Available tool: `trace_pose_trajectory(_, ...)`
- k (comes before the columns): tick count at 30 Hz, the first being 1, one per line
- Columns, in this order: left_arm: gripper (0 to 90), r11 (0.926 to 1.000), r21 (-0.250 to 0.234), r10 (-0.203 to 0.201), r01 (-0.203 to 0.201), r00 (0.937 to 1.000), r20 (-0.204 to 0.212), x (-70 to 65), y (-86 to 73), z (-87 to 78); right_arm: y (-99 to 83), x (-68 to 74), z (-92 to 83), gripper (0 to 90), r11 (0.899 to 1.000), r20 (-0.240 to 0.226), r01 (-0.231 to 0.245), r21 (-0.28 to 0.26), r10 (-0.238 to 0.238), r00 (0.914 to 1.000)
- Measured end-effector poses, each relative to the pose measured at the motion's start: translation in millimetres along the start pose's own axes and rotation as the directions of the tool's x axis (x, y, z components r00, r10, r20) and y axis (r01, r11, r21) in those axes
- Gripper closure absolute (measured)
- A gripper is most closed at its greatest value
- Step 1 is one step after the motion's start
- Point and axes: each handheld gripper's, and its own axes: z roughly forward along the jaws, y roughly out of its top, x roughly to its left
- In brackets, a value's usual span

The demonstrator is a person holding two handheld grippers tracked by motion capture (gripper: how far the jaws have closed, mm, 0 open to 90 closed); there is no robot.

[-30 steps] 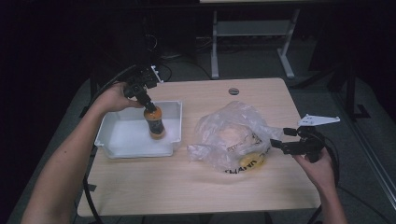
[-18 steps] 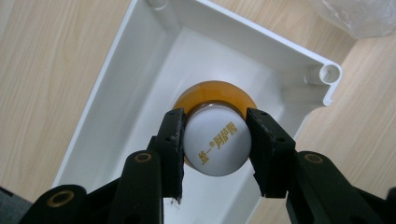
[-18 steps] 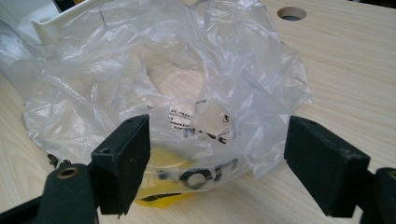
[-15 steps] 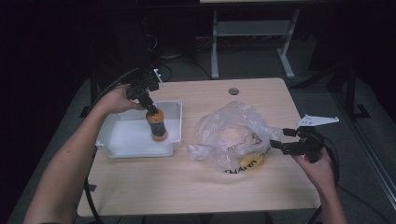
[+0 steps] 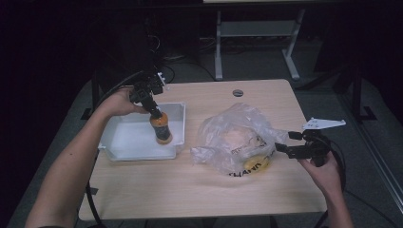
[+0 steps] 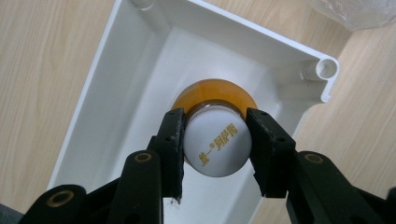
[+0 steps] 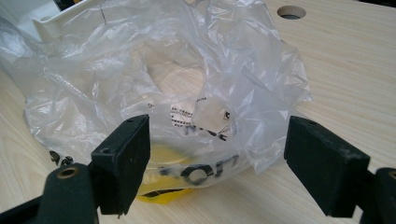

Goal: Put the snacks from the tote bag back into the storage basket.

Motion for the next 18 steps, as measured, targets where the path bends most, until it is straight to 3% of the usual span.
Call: trace_pose_trajectory(18,58.3,0.9998,-0.016,-0.012,0.012,0.9999,0.005,-0.1,-7.2,-0.5,3.0,0.5,3.0,21.9,1.0,-0.009,0.003,0.001,-0.003,1.0)
